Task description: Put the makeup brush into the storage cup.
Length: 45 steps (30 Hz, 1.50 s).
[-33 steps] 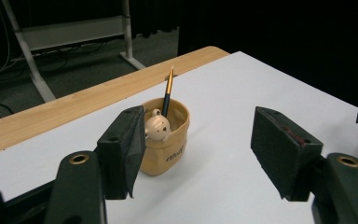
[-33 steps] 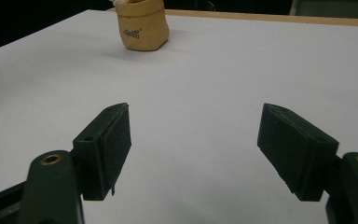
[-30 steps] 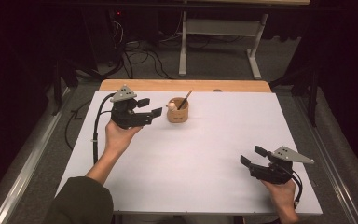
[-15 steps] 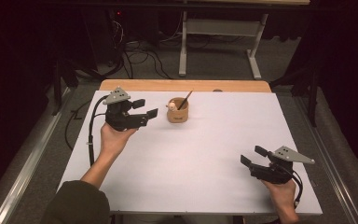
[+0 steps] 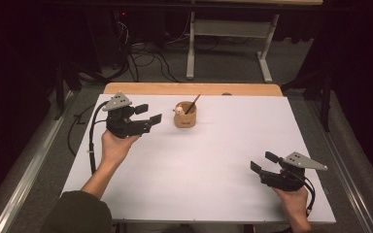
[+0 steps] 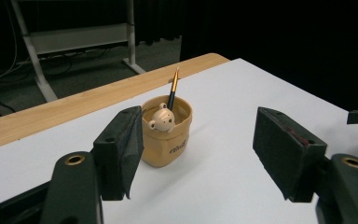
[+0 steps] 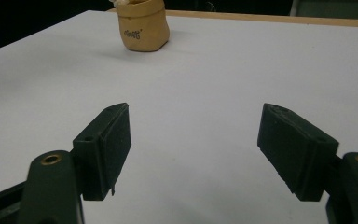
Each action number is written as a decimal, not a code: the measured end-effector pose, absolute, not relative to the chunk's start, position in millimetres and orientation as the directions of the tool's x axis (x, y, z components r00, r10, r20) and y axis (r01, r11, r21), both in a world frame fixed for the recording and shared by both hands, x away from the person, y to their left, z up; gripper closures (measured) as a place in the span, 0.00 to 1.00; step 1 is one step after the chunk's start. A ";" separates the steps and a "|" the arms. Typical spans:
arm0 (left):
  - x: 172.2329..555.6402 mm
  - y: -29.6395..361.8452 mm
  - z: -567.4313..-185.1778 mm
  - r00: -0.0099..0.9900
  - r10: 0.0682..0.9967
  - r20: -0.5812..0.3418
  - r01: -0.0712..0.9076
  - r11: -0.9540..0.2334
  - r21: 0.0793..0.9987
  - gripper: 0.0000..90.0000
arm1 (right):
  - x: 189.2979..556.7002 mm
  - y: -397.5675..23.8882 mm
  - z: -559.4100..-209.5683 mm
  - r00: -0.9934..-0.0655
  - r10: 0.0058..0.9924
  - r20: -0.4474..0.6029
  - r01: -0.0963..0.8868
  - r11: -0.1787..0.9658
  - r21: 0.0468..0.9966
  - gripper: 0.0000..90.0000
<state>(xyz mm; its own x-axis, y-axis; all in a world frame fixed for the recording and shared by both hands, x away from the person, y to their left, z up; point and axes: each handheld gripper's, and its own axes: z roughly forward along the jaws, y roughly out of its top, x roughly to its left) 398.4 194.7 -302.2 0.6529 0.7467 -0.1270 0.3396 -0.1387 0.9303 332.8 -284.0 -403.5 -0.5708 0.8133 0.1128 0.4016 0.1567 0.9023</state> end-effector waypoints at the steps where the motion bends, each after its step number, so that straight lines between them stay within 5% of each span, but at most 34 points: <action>1: 398.1 195.2 -302.3 0.653 0.747 -0.128 0.340 -0.137 0.930 0.38 | 332.8 -284.1 -403.6 -0.570 0.813 0.113 0.402 0.156 0.902 0.31; 45: 375.1 223.6 -309.2 0.627 0.763 -0.155 0.349 -0.098 0.932 0.36 | 333.0 -284.1 -403.9 -0.571 0.814 0.112 0.406 0.160 0.900 0.31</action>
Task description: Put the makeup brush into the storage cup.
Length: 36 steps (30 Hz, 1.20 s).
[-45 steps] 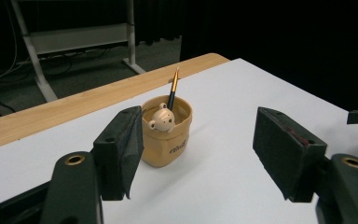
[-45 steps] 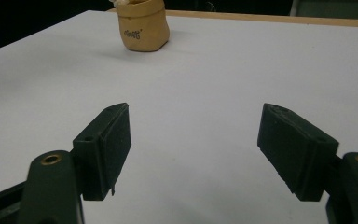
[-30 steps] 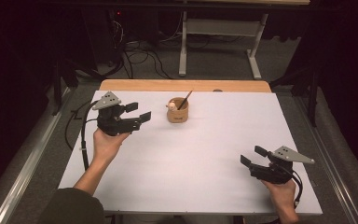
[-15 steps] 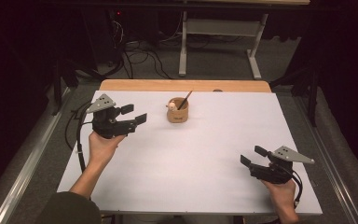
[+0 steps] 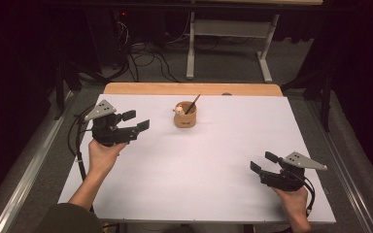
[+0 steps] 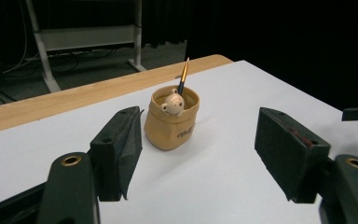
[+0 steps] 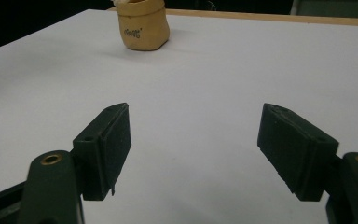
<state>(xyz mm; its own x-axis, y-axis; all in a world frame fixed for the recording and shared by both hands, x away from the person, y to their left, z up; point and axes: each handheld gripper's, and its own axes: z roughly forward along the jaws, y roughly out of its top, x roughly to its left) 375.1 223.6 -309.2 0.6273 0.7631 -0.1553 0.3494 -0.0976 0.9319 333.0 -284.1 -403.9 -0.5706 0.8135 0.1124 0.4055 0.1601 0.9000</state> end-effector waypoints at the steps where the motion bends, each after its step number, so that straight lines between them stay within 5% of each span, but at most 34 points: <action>1: 374.7 223.9 -309.5 0.626 0.764 -0.158 0.349 -0.094 0.932 0.36 | 333.3 -284.5 -404.0 -0.569 0.814 0.113 0.405 0.158 0.901 0.31; 36: 358.3 245.6 -320.5 0.602 0.776 -0.188 0.372 -0.064 0.926 0.36 | 332.9 -284.2 -403.7 -0.569 0.815 0.111 0.403 0.158 0.902 0.30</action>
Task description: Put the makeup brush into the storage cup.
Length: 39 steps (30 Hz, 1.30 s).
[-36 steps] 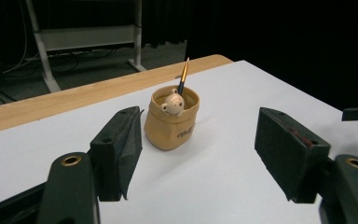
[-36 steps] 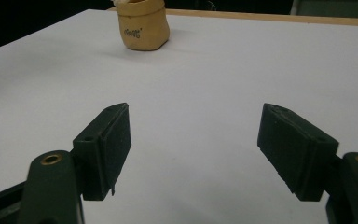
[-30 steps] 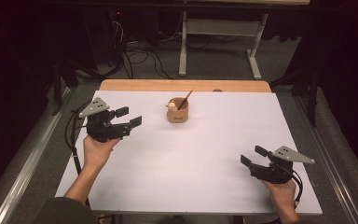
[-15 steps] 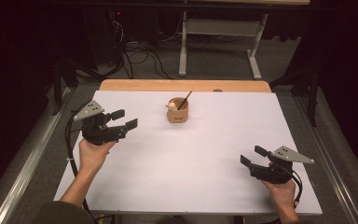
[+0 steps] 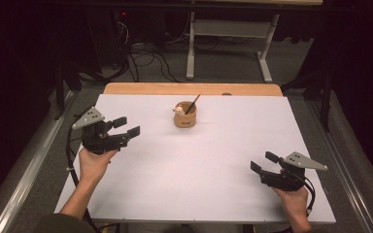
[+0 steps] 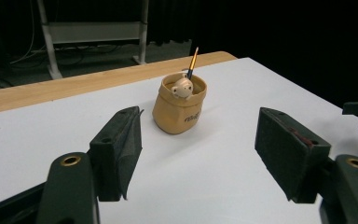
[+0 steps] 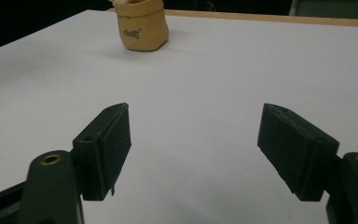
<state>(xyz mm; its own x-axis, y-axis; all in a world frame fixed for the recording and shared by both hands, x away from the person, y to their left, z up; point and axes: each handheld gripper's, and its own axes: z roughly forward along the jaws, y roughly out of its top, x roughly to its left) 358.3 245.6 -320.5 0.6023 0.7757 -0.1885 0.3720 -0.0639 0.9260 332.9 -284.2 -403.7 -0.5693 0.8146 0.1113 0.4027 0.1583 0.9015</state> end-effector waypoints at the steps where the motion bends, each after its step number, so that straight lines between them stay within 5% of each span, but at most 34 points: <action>1: 357.7 246.0 -320.5 0.601 0.777 -0.188 0.372 -0.064 0.926 0.36 | 332.8 -284.2 -403.7 -0.572 0.813 0.110 0.403 0.162 0.901 0.30; 39: 338.2 252.7 -337.5 0.589 0.786 -0.186 0.378 -0.064 0.924 0.35 | 332.8 -283.0 -403.9 -0.572 0.813 0.109 0.405 0.164 0.900 0.30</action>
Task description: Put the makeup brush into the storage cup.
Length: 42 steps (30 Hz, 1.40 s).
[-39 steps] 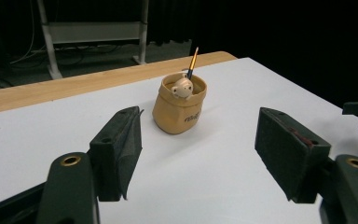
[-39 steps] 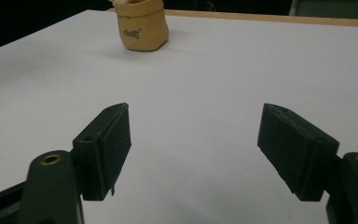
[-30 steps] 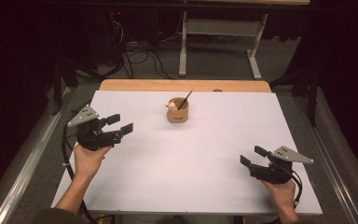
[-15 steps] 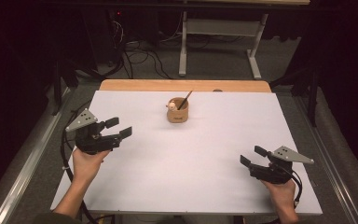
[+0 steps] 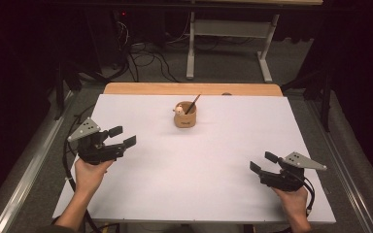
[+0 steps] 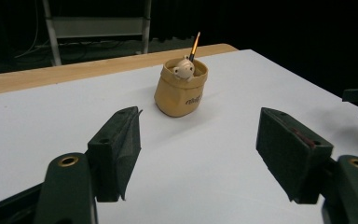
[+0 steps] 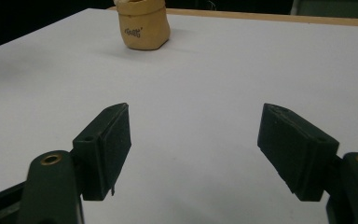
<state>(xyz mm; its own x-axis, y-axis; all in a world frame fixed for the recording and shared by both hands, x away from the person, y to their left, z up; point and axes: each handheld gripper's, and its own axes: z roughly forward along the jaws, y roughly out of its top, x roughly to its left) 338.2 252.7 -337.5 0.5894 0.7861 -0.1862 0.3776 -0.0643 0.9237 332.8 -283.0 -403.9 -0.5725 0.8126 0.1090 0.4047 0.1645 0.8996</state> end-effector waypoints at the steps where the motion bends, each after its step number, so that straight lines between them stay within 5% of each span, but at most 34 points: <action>1: 337.8 252.9 -338.0 0.590 0.786 -0.183 0.378 -0.068 0.923 0.35 | 333.0 -283.4 -404.0 -0.573 0.813 0.106 0.403 0.167 0.900 0.30; 42: 330.4 256.1 -365.7 0.572 0.788 -0.229 0.429 -0.049 0.902 0.35 | 332.9 -283.6 -404.1 -0.573 0.812 0.112 0.406 0.162 0.899 0.30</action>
